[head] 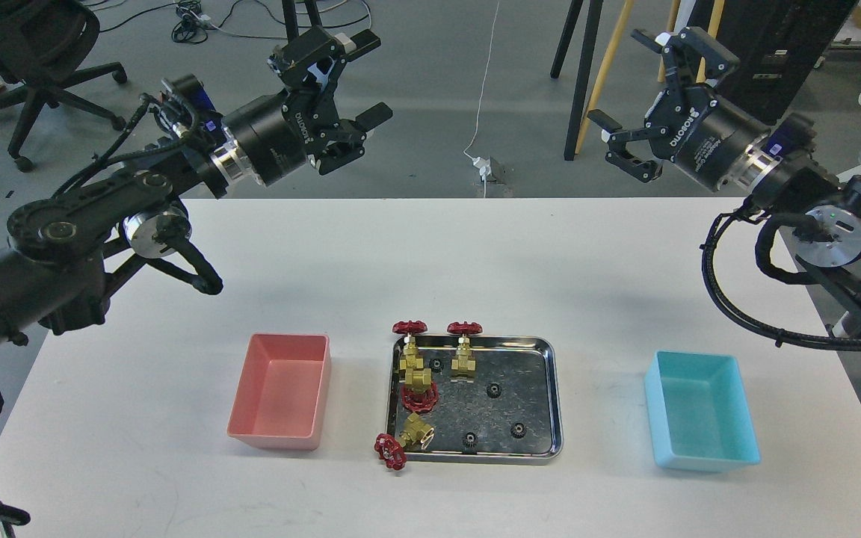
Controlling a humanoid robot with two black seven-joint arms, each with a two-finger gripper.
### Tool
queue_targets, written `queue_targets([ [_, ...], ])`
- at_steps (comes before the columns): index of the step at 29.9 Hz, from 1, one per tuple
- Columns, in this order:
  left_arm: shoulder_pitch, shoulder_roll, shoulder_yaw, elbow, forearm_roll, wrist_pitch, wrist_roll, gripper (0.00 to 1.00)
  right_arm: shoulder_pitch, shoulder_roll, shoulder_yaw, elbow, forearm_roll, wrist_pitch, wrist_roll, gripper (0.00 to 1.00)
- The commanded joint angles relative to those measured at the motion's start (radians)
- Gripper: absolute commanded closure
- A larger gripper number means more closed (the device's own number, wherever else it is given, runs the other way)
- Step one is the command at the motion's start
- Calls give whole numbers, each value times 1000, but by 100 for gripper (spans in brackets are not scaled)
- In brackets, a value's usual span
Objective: Place valve in pink box and gear in blue box
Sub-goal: 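Swing the left arm down toward the metal tray of valves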
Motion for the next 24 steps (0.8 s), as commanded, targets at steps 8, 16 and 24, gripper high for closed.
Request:
queue_targets([
  [8,29,-6,-73,151,-17,0,0,0,-30,-15,87,-60,94,0,0,0],
  [16,161,9,-297,-119,12,0,0,0,-88,-18,170,-83,123,0,-1,0],
  [24,-68,343,96,-496,401,0,0,5,-117,-81,170,-82,123,0,-6,0],
])
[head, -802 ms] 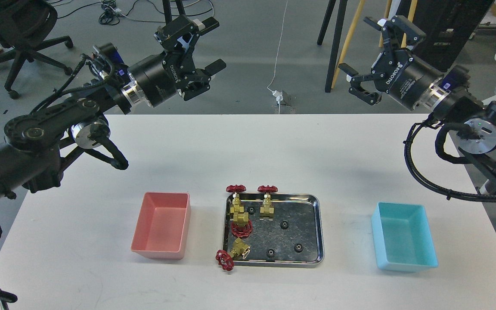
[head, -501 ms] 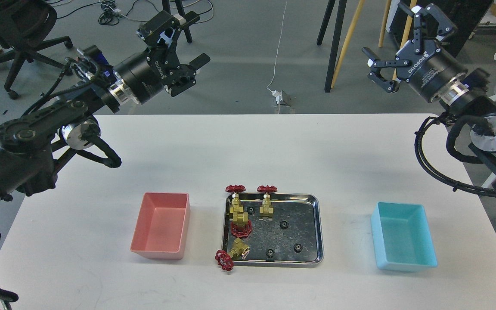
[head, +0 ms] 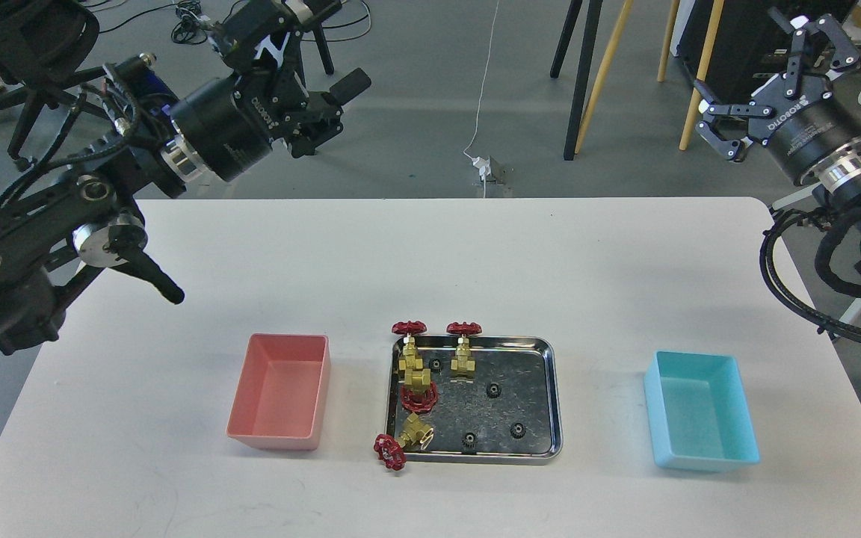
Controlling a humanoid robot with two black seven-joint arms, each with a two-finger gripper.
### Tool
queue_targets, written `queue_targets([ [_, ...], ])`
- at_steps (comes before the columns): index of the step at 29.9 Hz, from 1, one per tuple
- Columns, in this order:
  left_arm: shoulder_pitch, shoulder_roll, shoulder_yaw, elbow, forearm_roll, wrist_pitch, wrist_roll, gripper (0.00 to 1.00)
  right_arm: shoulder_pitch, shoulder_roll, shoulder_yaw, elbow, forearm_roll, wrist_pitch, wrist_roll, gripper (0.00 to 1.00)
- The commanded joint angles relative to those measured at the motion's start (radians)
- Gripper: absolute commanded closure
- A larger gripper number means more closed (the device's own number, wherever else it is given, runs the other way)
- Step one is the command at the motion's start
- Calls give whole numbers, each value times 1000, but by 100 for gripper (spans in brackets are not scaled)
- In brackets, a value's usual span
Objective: Place valve in pink box and gear in blue box
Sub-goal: 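Swing the left arm down toward the metal tray of valves, then lower the left gripper onto a brass valve with red handwheel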
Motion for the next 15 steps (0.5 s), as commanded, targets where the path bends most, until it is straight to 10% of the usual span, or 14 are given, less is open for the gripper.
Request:
queue_targets([
  [1,-217,134,329,-149,125,4,0,5,-3,-22,1,0,0,0,0,0],
  [5,-503,127,748,-193,273,148,0,7,-3,-22,0,-3,0,0,0,0],
  [15,-815,-419,1600,-180,353,835,0,10,-23,-22,-1,-36,0,0,0,0],
])
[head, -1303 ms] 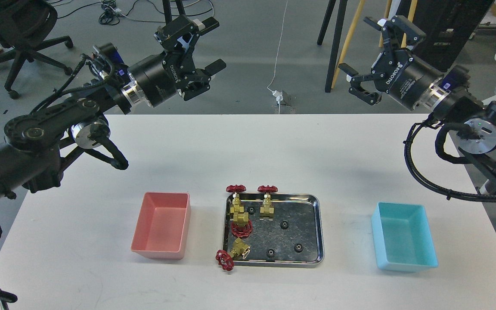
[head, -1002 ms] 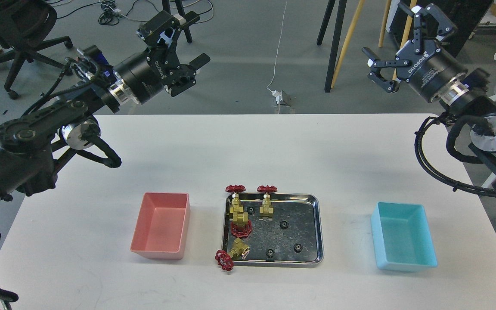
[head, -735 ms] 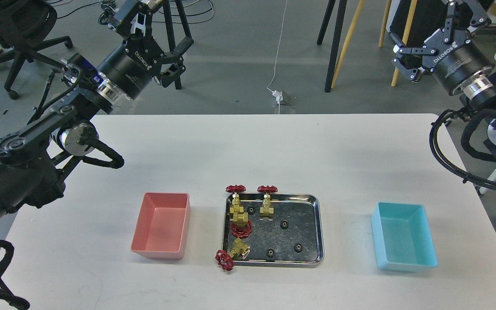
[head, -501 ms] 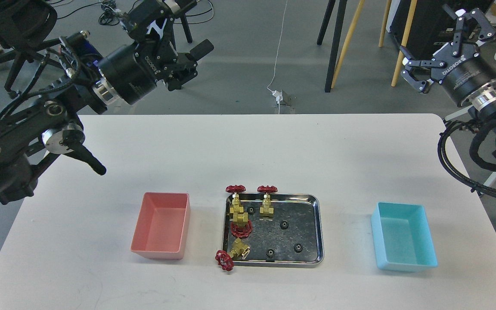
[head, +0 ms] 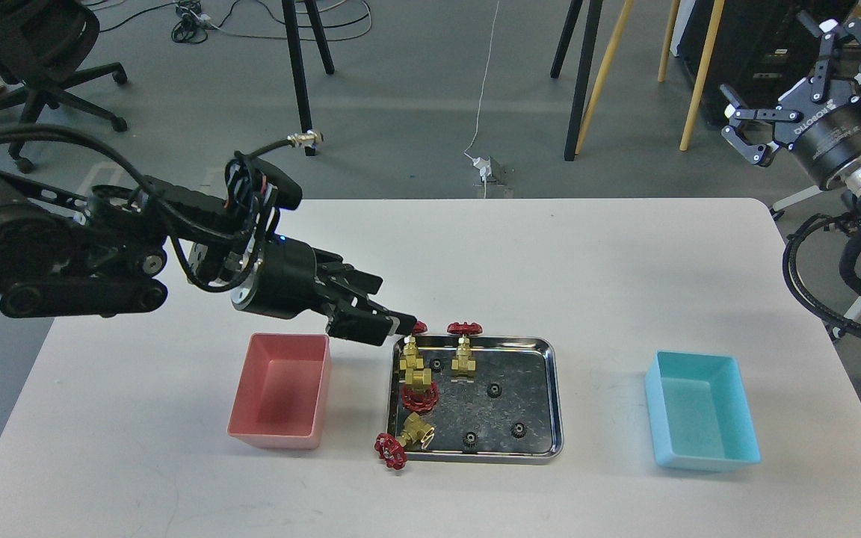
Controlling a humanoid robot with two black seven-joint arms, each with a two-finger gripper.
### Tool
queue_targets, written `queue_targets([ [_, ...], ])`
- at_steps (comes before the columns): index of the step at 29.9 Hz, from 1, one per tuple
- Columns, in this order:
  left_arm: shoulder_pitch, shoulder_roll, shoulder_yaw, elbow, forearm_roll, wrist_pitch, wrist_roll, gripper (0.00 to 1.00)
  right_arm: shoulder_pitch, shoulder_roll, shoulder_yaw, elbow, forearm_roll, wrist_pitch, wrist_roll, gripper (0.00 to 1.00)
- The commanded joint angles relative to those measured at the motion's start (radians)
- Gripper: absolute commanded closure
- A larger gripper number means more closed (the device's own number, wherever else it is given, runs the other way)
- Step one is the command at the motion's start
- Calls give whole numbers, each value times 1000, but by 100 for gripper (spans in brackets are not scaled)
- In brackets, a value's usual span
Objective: Place valve in pink box and gear in blue box
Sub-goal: 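Lower the left gripper onto a brass valve with red handwheel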
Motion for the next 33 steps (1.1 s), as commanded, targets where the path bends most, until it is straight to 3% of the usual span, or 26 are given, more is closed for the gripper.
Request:
queue_targets([
  [1,-23,-189,187,14,-9,220,0,10,-12,0,5,-6,0,0,0,0],
  [3,-20,-246,224,45,-11,266,0,10,-15,-3,6,-10,0,0,0,0],
  [12,125,-313,242,240,-16,266,0,10,-25,-12,6,-72,0,0,2,0],
  [18,172,-316,242,277,-16,264,0,10,-9,-12,-6,-137,-5,0,-38,0],
  [21,187,-318,242,283,-16,264,0,10,108,-20,22,-172,-2,0,-50,0],
  [26,199,-336,241,285,-19,271,0,10,365,-61,-3,-207,-2,0,-149,0],
  [33,236,-352,241,344,-19,274,0,10,471,-46,-44,-212,-2,0,-158,0],
])
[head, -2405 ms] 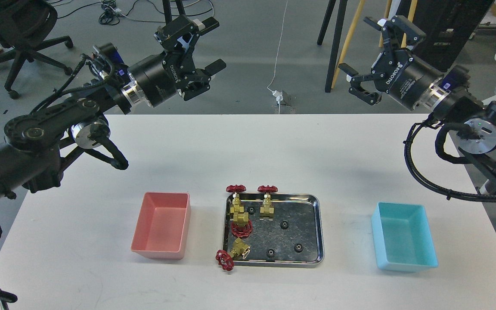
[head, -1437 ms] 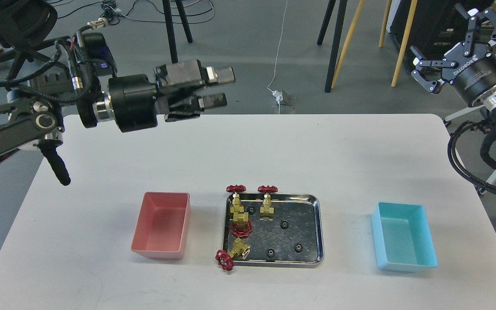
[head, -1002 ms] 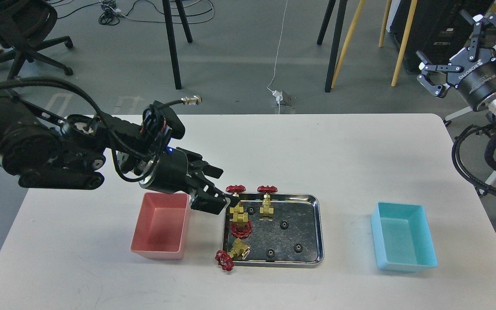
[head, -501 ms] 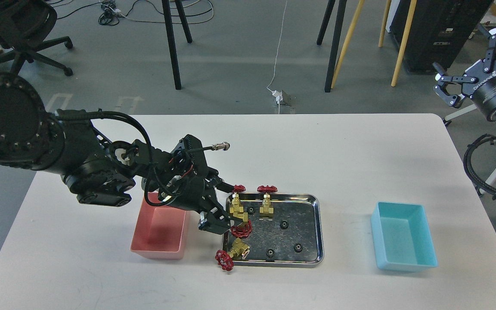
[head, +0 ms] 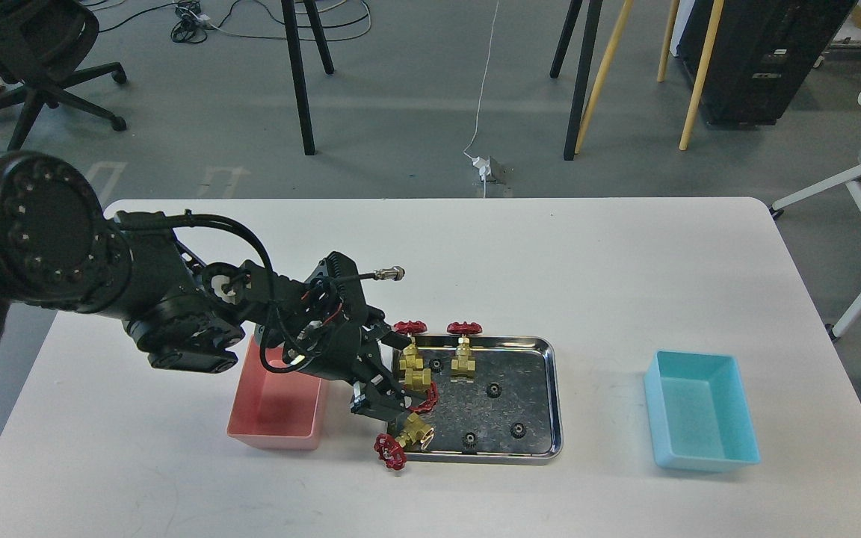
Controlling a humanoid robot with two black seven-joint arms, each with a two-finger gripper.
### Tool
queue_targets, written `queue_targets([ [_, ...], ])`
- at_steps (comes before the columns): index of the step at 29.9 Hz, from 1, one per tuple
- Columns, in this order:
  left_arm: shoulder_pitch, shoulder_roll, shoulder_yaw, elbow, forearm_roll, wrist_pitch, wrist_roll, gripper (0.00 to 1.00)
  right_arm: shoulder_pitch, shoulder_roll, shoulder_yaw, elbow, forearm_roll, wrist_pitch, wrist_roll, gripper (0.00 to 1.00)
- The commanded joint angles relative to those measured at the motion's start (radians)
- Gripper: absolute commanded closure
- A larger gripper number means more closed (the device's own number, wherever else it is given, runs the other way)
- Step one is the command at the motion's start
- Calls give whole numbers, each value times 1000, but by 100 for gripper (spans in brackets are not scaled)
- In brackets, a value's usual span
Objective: Place valve in pink box and gear in blue box
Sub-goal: 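Lower the left gripper onto a brass valve with red handwheel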
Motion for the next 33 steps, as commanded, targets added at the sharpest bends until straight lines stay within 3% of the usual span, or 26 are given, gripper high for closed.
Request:
queue_targets([
  [1,33,-1,0,49,0,0,0,10,7,4,-10,0,0,0,-1,0],
  [10,121,-6,0,134,0,-1,0,16,-52,-2,-9,12,3,0,-1,0],
  [27,138,-26,0,135,3,-6,0,34,-104,-10,-1,15,3,0,1,0],
  [33,138,-24,0,137,6,-4,0,54,-107,-10,-3,17,3,0,1,0],
])
